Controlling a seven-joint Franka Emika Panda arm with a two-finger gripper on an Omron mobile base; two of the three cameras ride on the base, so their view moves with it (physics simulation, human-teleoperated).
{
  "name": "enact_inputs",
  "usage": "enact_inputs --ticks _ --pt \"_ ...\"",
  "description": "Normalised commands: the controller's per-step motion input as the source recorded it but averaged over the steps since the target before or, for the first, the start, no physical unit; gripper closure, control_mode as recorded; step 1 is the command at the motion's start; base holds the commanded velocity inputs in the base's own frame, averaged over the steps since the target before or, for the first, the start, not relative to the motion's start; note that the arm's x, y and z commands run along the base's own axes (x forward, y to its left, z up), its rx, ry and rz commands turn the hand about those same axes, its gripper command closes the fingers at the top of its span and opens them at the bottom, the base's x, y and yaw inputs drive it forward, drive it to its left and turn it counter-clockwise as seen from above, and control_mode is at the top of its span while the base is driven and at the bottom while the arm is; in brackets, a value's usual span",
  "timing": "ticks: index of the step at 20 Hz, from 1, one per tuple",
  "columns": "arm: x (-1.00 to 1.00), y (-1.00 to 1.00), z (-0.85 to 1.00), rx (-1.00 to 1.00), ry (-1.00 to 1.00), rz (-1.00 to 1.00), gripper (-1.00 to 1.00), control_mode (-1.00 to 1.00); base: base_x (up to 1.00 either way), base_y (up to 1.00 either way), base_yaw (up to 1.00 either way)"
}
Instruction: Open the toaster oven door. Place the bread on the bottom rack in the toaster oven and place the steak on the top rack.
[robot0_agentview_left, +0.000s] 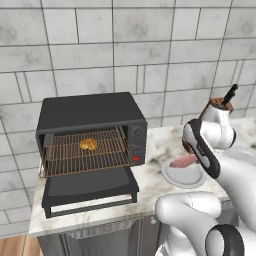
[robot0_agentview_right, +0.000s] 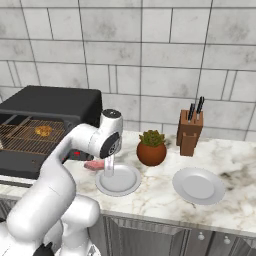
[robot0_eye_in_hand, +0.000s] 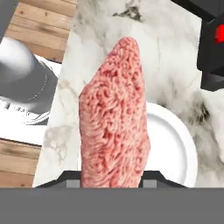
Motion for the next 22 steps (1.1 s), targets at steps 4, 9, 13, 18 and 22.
enact_inputs --ticks 4,9,13,18,22 --pt "-0.34 0.93 1.0 -0.06 0.0 -0.25 1.0 -1.0 0.0 0.0 0.0" --pt "-0.19 0.55 1.0 -0.02 0.08 -0.21 1.0 -1.0 0.0 0.0 0.0" --pt "-0.05 0.85 0.93 -0.05 0.13 -0.21 1.0 -1.0 0.0 0.0 0.0" --pt "-0.01 1.0 0.43 -0.08 0.15 -0.16 1.0 -1.0 0.0 0.0 0.0" --pt "0.0 1.0 -0.18 -0.07 0.14 -0.13 1.0 -1.0 0.0 0.0 0.0"
